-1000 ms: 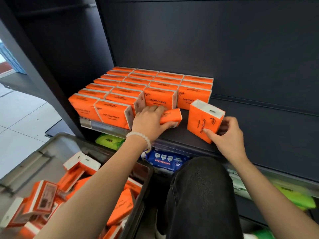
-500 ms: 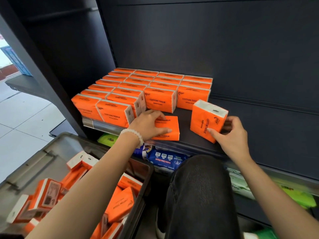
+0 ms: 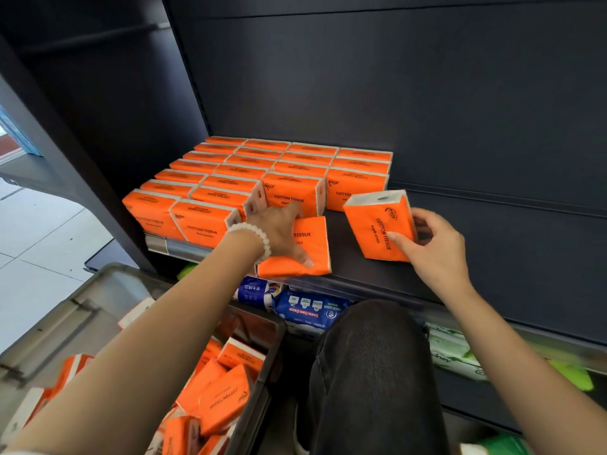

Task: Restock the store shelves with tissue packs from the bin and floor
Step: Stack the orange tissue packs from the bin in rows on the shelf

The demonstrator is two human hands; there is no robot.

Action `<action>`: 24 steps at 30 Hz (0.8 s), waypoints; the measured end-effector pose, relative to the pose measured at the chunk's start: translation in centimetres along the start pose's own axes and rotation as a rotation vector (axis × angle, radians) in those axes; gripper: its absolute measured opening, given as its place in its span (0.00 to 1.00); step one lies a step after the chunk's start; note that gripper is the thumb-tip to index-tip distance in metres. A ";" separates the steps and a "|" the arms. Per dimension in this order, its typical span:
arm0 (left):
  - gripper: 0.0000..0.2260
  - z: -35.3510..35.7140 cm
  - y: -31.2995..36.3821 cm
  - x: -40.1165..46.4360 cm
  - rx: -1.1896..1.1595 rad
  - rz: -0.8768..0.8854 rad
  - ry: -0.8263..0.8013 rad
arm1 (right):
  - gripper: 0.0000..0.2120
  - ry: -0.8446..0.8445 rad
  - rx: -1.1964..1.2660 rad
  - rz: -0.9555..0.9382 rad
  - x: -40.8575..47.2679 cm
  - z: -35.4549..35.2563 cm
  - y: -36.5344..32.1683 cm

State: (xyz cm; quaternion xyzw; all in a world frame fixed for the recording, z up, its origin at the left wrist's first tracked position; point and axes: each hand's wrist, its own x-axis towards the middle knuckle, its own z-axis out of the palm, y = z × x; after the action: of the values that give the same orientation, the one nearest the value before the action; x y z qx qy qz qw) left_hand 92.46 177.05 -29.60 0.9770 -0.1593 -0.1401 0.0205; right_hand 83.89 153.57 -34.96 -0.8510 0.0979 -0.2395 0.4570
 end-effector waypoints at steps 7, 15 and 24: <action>0.22 -0.5 -1.3 0.6 -0.072 0.260 0.389 | 0.23 0.017 -0.093 -0.106 1.5 0.1 -0.9; 0.20 0.6 -1.4 1.4 0.074 0.258 0.407 | 0.21 -0.116 -0.267 -0.218 2.4 0.4 0.1; 0.16 0.9 -2.7 2.7 0.113 0.237 0.565 | 0.19 -0.056 -0.217 -0.258 4.4 2.1 -0.7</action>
State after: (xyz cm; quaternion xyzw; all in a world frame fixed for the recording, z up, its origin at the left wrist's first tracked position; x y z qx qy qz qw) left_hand 95.47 178.75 -31.37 0.9515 -0.2676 0.1495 0.0259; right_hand 88.72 153.80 -33.96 -0.9072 0.0005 -0.2604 0.3304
